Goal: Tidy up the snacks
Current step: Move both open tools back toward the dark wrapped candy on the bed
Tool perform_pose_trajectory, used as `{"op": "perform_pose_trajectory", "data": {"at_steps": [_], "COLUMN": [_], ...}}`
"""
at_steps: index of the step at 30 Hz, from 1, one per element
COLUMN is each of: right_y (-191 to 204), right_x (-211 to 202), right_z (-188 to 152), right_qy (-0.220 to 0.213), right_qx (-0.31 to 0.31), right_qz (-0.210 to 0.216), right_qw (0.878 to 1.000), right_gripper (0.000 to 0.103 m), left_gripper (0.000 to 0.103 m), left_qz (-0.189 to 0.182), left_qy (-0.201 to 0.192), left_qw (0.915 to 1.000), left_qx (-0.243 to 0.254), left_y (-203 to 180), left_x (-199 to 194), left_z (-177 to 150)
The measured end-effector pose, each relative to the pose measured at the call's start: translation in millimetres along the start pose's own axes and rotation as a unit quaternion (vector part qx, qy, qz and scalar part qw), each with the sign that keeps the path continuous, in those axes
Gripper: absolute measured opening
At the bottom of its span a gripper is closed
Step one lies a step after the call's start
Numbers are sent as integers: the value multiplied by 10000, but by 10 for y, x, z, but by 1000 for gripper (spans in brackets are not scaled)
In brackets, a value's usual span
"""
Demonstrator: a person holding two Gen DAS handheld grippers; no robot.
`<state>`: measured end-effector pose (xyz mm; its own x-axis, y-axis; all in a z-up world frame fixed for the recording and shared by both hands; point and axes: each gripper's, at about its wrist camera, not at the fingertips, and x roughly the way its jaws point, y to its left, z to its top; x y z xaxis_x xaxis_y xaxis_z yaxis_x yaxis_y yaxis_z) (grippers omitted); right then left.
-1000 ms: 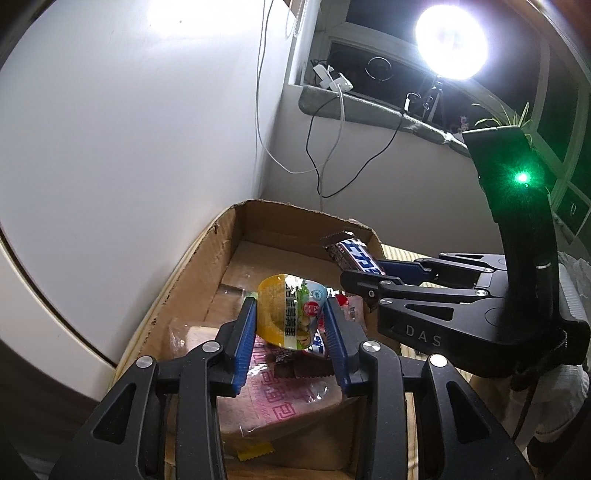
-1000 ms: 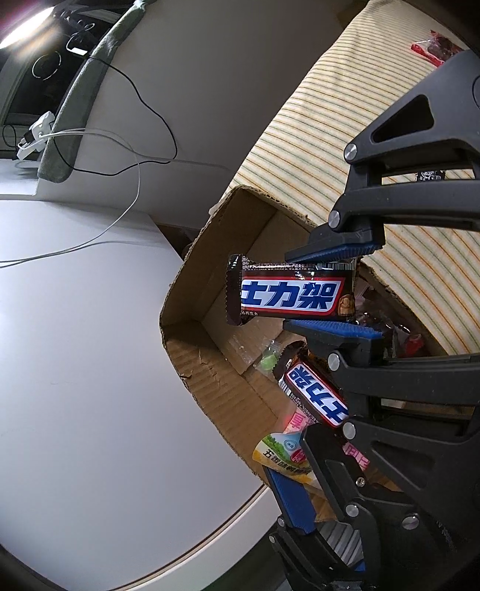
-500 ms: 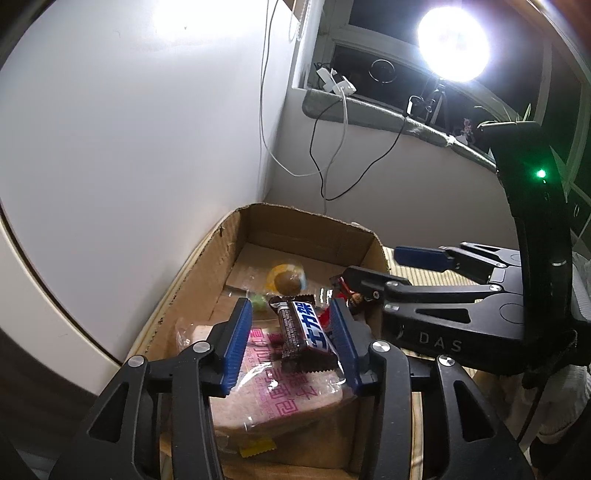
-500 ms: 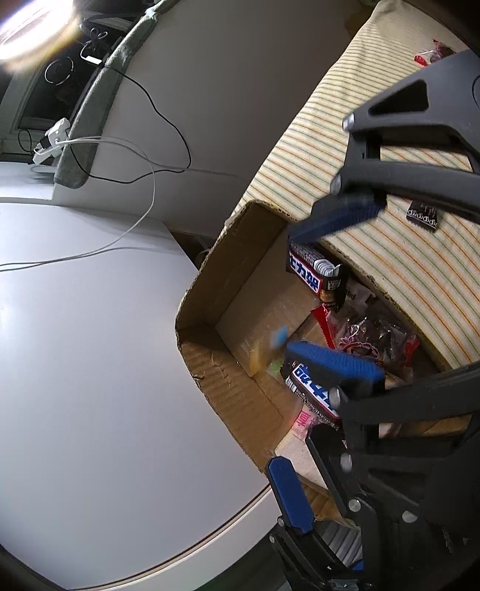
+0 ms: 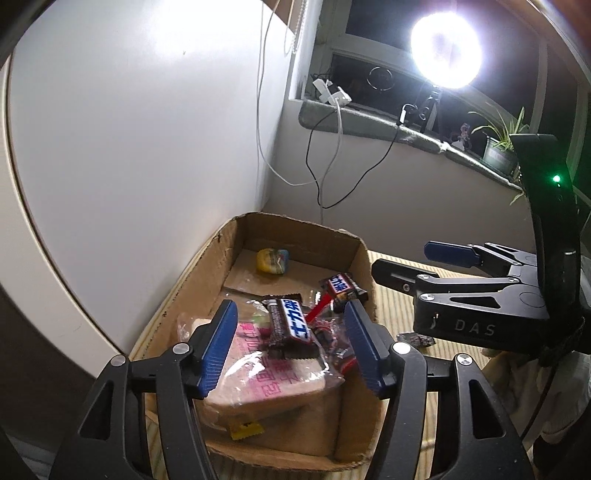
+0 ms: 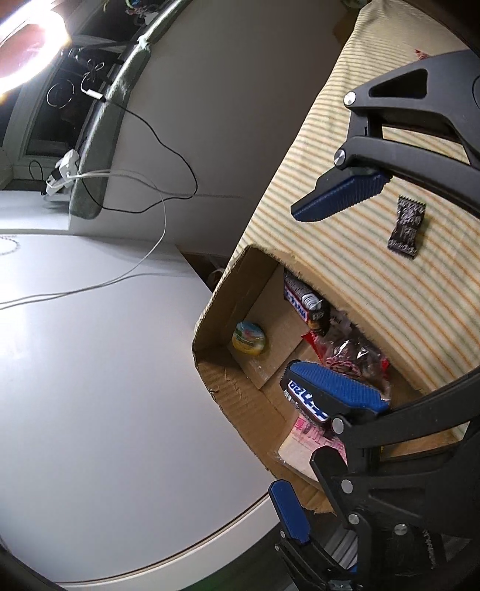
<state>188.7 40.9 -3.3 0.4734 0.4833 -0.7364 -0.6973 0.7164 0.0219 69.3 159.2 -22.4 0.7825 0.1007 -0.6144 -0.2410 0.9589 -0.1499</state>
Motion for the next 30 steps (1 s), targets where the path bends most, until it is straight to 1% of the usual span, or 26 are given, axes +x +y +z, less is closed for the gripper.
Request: {"op": "perform_pose_trajectory", "data": {"at_steps": [10,17,20,24,27,30], "right_y": [-276,-605,-770,-1006,-1223,-1409], "right_x": [-330,-520,-606,-706,-755,-779], "right_z": [-205,-397,-504,-680,-850,-1017], "right_qy": [-173,-259,-273,-207,-79,47], "right_qx": [182,438,535,661,789,911], "right_qz": [-124,-349,-454,-597,-734,-770], "right_qw": [9996,9981,9972,9958,9941,9929], "right_gripper": [81,81,81,81,81,81], "left_gripper": [60,61,61,60,60,60], "left_qz": [-162,-313,-387,-509,-631,-746], "left_qy": [-118,-114,-91,2,96,237], "left_qw": [9997,9990,9988,9982,9973,9961], "left_qx": [165,297,281,318,354,411], "left_y": [-272,-508,-572,-688,-785,-892], "left_x": [-143,-159,-134,-76,-26,45], "left_z": [-12,-62,-87,-151,-212,-290]}}
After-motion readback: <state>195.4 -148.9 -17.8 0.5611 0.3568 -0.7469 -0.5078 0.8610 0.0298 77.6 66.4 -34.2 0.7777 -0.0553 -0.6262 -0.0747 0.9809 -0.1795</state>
